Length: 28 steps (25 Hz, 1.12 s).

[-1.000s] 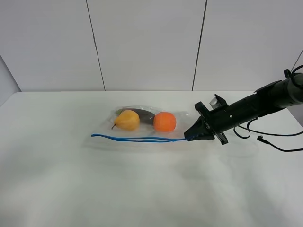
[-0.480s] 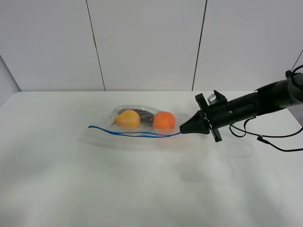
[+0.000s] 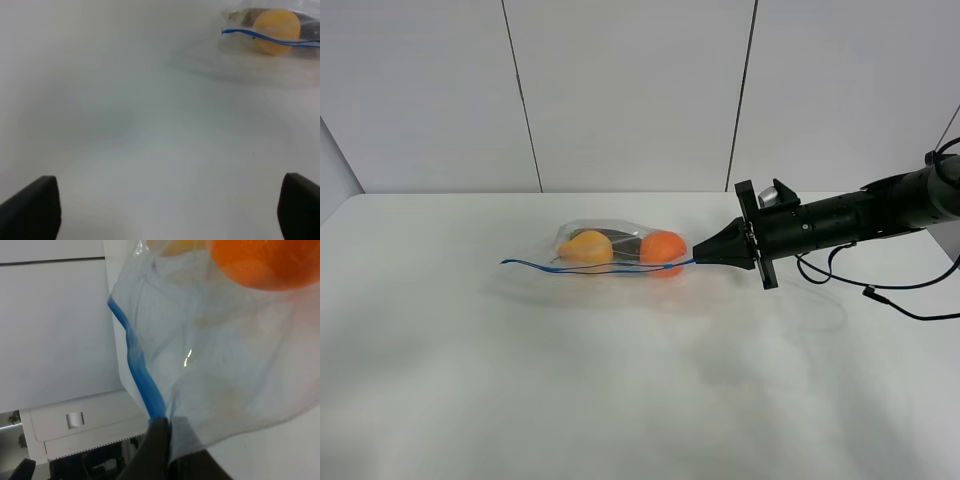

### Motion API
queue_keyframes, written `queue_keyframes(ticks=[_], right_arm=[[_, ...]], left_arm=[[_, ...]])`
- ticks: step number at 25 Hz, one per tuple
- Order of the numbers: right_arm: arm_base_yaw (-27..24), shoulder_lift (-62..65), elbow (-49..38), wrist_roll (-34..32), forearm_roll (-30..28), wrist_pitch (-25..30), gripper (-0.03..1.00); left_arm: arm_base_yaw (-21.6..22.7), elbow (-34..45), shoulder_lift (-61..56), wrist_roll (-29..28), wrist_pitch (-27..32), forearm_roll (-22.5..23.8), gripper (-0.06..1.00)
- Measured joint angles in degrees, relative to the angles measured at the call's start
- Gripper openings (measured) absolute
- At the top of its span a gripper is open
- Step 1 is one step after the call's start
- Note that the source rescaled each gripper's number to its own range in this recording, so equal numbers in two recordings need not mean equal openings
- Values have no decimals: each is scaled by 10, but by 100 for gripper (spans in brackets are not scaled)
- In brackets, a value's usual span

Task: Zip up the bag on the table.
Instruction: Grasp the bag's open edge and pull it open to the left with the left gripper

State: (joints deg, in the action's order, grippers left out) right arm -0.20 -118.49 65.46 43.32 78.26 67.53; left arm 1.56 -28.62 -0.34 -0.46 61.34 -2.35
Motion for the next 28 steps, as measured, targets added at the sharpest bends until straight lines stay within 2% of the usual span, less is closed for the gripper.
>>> queue_keyframes(ticks=[18, 21, 25, 28], right_arm=[[0, 0, 0, 8, 0, 0, 0], [0, 0, 0, 8, 0, 0, 0], [0, 0, 0, 8, 0, 0, 0], [0, 0, 0, 8, 0, 0, 0]], left_arm=[[0, -11, 10, 0, -8, 0, 100], [0, -56, 75, 0, -27, 0, 100], [0, -147, 222, 5, -63, -10, 100], [0, -210, 338, 34, -89, -23, 100]])
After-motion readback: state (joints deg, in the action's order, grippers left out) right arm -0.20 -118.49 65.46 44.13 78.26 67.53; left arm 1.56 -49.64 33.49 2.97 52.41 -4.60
